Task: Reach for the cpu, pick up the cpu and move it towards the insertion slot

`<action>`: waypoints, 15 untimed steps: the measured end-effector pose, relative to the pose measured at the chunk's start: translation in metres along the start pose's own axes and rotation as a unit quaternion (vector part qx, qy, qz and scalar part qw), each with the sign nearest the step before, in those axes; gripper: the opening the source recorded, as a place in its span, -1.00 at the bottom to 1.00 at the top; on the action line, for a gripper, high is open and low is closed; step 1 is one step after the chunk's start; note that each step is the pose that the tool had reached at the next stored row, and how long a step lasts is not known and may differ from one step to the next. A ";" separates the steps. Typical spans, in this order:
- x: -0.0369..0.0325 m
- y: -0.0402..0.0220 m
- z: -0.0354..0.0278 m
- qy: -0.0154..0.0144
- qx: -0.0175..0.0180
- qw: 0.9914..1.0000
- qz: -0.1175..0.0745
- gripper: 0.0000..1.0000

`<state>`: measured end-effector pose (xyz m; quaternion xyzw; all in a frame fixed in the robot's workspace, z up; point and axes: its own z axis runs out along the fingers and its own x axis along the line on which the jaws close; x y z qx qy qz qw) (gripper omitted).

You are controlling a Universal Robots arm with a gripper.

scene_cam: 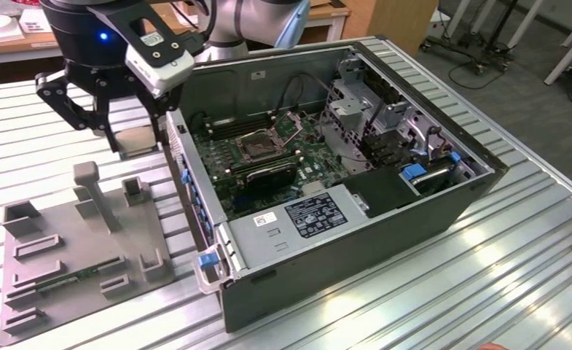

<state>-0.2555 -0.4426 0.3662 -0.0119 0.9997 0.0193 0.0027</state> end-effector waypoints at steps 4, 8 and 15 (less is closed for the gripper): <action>-0.0047 -0.0001 0.0000 0.000 0.000 1.000 0.000 0.06; -0.0102 -0.0003 0.0001 0.000 0.000 1.000 0.000 0.06; -0.0194 -0.0005 0.0003 0.000 0.000 1.000 0.000 0.06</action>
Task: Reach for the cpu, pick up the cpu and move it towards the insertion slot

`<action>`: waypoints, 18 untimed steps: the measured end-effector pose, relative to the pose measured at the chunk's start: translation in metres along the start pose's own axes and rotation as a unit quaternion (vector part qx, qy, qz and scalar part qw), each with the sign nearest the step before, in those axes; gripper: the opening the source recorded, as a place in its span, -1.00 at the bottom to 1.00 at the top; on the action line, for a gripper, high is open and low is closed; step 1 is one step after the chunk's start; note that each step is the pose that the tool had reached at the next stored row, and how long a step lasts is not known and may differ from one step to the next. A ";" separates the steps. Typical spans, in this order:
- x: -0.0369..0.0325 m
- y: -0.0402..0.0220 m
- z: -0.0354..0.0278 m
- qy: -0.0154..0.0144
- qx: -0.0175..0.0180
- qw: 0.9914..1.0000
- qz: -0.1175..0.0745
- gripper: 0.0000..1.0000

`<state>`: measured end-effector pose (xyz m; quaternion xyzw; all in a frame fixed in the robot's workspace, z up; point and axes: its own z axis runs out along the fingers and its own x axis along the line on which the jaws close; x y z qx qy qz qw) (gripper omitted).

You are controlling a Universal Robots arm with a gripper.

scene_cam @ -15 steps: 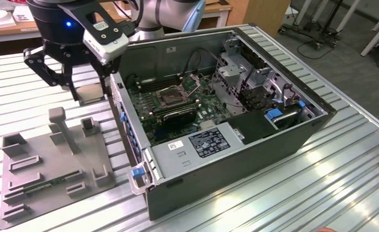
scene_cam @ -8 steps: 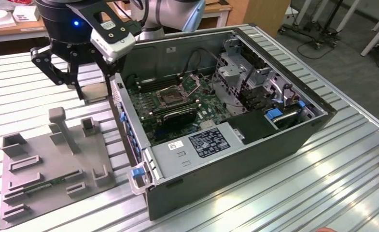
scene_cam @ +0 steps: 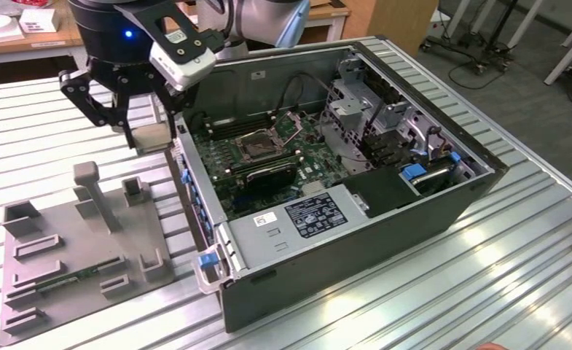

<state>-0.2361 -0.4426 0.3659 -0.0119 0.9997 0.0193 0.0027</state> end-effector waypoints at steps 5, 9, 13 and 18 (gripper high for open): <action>-0.0073 -0.0002 0.0002 0.000 0.000 1.000 0.000 0.06; -0.0141 -0.0004 0.0003 0.000 0.000 1.000 0.000 0.06; -0.0207 -0.0005 0.0004 0.000 0.000 1.000 0.000 0.06; -0.0283 -0.0007 0.0006 0.000 0.000 1.000 0.000 0.06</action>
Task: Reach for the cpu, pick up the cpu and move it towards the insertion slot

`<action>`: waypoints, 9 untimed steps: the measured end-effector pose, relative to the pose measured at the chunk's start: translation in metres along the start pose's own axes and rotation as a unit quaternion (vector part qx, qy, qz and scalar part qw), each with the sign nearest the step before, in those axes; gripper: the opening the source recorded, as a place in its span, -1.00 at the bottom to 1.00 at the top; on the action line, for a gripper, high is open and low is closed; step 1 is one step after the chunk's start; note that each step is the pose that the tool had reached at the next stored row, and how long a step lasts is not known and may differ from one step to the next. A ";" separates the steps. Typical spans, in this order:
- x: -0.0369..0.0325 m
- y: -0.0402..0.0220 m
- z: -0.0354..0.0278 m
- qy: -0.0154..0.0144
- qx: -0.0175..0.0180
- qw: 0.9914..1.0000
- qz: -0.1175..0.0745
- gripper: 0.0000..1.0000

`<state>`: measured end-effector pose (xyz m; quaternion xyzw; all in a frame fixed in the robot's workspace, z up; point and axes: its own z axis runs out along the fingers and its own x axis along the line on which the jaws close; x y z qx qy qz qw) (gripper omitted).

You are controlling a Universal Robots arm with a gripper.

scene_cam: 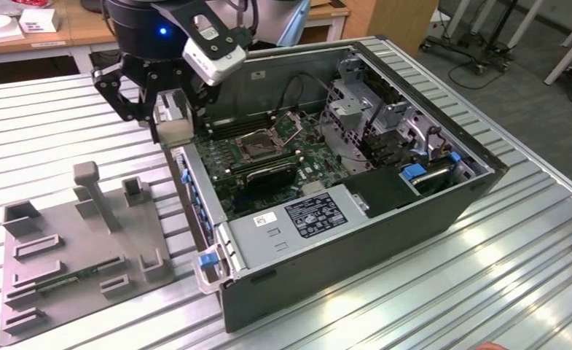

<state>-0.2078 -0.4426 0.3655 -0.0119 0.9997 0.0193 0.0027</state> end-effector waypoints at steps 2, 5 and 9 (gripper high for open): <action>-0.0028 -0.0001 0.0001 0.000 0.000 1.000 0.000 0.06; -0.0067 -0.0002 0.0002 0.000 0.000 1.000 0.000 0.06; -0.0111 -0.0003 0.0003 0.000 0.000 1.000 0.000 0.06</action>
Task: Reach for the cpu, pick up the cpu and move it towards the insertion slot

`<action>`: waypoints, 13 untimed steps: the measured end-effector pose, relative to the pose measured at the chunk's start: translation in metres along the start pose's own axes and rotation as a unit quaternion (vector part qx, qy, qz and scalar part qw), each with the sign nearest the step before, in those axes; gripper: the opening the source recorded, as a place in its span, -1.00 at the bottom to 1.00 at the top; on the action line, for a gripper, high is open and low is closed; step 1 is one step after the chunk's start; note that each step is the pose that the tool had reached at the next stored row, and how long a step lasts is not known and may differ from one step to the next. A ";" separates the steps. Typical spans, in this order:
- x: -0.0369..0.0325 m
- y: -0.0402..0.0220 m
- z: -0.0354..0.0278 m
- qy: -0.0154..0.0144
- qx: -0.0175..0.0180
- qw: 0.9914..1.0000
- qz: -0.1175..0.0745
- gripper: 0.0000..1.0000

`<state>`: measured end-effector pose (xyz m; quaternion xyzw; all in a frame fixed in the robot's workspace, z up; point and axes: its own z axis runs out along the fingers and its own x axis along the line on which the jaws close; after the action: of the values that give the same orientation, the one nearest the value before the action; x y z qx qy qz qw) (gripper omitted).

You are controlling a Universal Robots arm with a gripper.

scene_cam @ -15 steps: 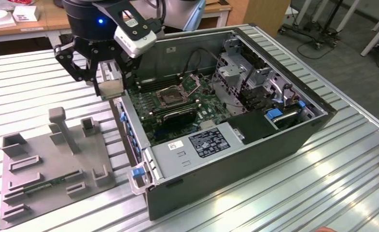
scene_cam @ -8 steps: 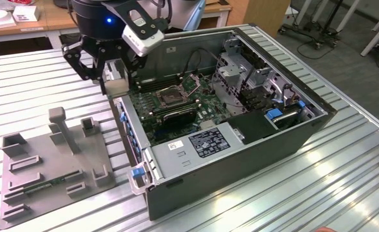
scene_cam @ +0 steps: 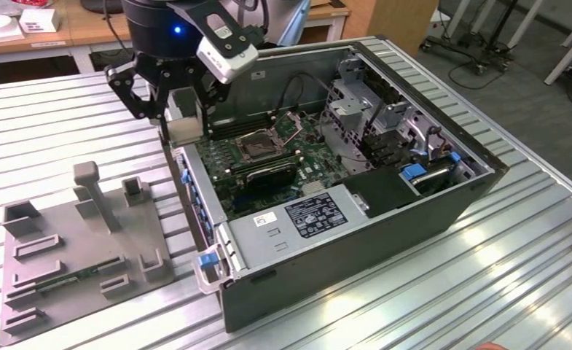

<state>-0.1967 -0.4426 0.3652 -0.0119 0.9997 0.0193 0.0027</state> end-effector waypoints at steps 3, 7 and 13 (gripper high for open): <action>-0.0029 -0.0001 0.0002 0.000 0.000 1.000 0.000 0.06; -0.0061 -0.0002 0.0003 0.000 0.000 1.000 0.000 0.06; -0.0114 -0.0003 0.0006 0.000 0.000 1.000 0.000 0.06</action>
<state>-0.1852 -0.4426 0.3647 -0.0119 0.9997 0.0193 0.0027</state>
